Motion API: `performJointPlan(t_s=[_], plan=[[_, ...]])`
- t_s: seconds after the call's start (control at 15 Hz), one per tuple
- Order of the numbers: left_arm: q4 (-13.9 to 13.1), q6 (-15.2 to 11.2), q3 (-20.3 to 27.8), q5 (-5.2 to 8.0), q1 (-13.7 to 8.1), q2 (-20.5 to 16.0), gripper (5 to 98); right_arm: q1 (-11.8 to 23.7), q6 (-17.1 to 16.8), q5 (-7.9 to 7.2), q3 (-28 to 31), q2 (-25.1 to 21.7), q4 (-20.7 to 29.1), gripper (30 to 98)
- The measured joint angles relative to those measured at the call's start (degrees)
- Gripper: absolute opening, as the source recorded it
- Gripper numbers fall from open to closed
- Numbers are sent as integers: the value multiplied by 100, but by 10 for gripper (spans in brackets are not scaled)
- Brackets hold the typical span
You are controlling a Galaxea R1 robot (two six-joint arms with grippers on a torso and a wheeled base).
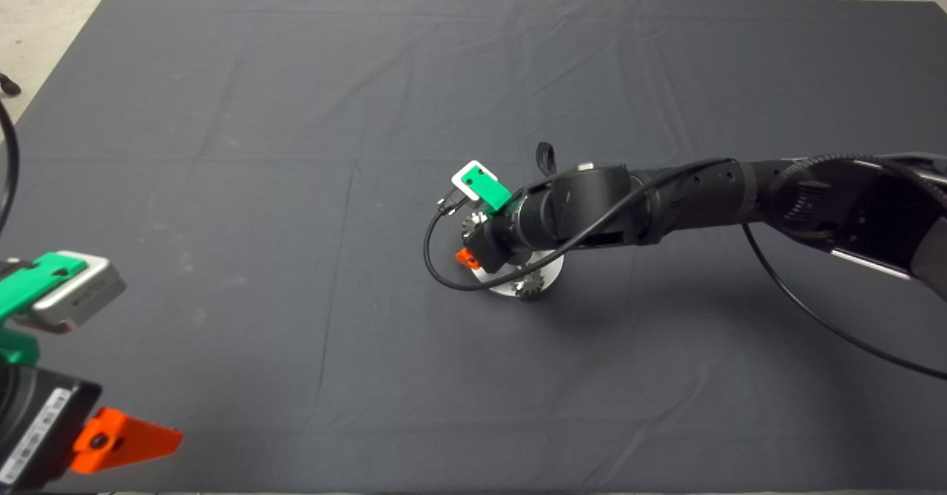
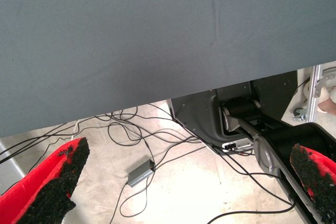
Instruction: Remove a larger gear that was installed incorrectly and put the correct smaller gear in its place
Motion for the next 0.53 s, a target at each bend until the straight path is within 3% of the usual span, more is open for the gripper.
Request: performJointPlan(t_s=[0.4,0.53], plan=[[-16,0,0,0,0,0,982,-35,-53,-8,-83,21,-6,751],[-16,0,0,0,0,0,982,-33,-151,1,-83,106,-8,750]])
